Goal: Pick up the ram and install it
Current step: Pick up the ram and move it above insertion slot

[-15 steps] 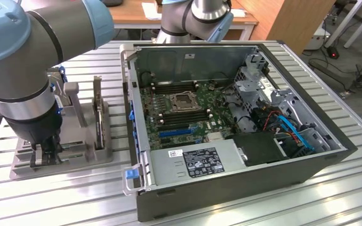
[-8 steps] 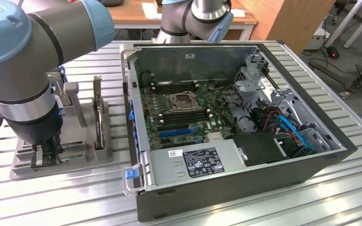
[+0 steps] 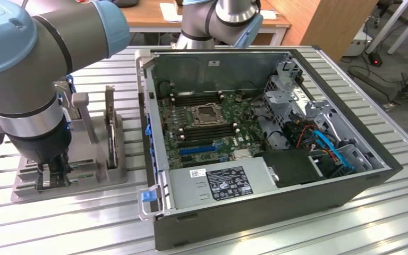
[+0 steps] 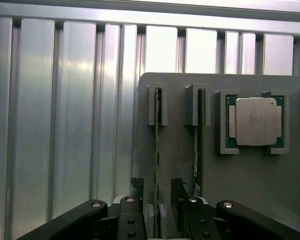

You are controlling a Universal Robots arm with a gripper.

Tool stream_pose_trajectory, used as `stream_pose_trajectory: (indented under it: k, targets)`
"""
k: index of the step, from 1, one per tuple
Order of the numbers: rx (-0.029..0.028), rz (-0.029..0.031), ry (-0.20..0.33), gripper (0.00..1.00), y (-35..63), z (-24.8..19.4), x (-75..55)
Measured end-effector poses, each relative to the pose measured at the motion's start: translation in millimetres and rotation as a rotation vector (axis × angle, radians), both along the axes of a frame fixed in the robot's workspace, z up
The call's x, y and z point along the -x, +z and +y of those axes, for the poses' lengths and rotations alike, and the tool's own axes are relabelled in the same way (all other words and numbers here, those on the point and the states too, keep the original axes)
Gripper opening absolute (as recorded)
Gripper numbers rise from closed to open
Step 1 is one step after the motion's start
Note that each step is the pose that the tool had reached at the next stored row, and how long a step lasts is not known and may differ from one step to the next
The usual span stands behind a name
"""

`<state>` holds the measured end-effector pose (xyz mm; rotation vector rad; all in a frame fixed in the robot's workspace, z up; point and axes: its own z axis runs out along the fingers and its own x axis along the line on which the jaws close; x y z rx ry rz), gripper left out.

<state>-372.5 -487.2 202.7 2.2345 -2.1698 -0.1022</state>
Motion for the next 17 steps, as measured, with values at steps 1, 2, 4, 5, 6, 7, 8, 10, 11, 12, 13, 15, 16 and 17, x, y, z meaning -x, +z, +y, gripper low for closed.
stream_pose_trajectory:
  k: [1, 2, 4, 5, 6, 7, 8, 10, 11, 12, 13, 15, 16, 17]
  targets:
    - [0.0001, 0.0001, 0.001, 0.35, 0.0, 0.0, -0.2]
    - [0.0003, 0.0003, 0.001, 0.35, 0.1, 0.0, -0.3]
    - [0.0001, 0.0001, 0.001, 0.35, -0.1, 0.0, -1.0]
    - [0.0001, 0.0, 0.002, 0.35, -0.2, 0.0, -1.5]
    - [0.0003, 0.0002, 0.002, 0.35, 0.0, -0.1, -2.2]
    - [0.0002, 0.0002, 0.001, 0.35, -0.1, 0.0, -2.8]
    - [0.0, 0.0, 0.001, 0.35, -0.2, 0.0, -3.3]
    - [0.0001, 0.0001, 0.001, 0.35, -0.2, 0.0, -4.3]
    - [0.0001, 0.0002, 0.001, 0.35, -0.2, 0.0, -4.4]
    - [0.0002, 0.0002, 0.001, 0.35, -0.2, 0.0, -4.4]
    - [0.0002, 0.0002, 0.001, 0.35, -0.1, 0.0, -4.5]
    - [0.0002, 0.0001, 0.001, 0.35, -0.2, 0.0, -4.6]
    - [0.0001, 0.0001, 0.001, 0.35, -0.2, 0.0, -4.5]
    - [0.0002, 0.0001, 0.001, 0.35, -0.2, 0.0, -4.6]
